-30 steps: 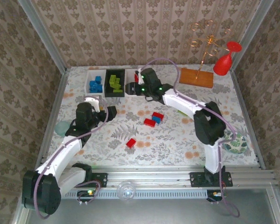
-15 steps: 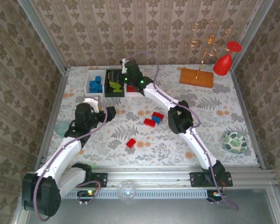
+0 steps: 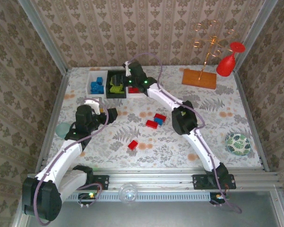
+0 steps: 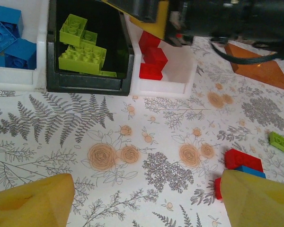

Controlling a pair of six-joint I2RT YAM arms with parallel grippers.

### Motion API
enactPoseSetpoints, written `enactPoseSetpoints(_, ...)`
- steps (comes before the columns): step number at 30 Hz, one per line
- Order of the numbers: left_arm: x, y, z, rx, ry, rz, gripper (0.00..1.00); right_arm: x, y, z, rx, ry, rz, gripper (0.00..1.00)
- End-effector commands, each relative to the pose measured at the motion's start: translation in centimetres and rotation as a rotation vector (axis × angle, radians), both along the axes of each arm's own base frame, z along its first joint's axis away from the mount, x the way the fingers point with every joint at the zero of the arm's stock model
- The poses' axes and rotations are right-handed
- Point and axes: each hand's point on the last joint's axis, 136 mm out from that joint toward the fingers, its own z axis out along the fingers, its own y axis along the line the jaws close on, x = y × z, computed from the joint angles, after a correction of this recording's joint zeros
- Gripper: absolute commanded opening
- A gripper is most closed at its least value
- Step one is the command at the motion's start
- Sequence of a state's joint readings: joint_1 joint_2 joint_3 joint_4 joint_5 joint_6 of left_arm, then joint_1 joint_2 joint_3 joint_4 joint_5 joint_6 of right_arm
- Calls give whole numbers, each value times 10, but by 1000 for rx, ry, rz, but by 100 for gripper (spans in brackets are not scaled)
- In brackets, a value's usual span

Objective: Sort the legos into containers by color
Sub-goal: Place the lego in the container, then pick up the lego from the middle-right of the table.

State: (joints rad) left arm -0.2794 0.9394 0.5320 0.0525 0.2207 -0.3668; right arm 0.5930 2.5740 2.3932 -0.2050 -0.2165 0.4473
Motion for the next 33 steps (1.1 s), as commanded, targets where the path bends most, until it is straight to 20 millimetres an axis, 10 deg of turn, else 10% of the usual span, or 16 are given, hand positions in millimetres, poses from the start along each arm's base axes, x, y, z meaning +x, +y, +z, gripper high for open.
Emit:
enactPoseSetpoints(1,-3,-9,8,-42,-17,-52,82,-26,-35,71,-13,-105,-9,87)
enactPoseSetpoints(11,-10,-41,19,-68,-41,-184,81,-149,-260,-28,-472,192,-296,87)
enactPoseSetpoints(16,-13,-72,19,-55,-42,-279,81,-195,-333,-63,-627,300,-381,88)
enactPoseSetpoints(23,-22,-121,9,-42,2,-406,81,-210,-365,-100,-771,414,-383,86)
enactPoseSetpoints(33,-20,-121,6,-5,1,-385,81,-205,-380,-128,-875,505,-374,81)
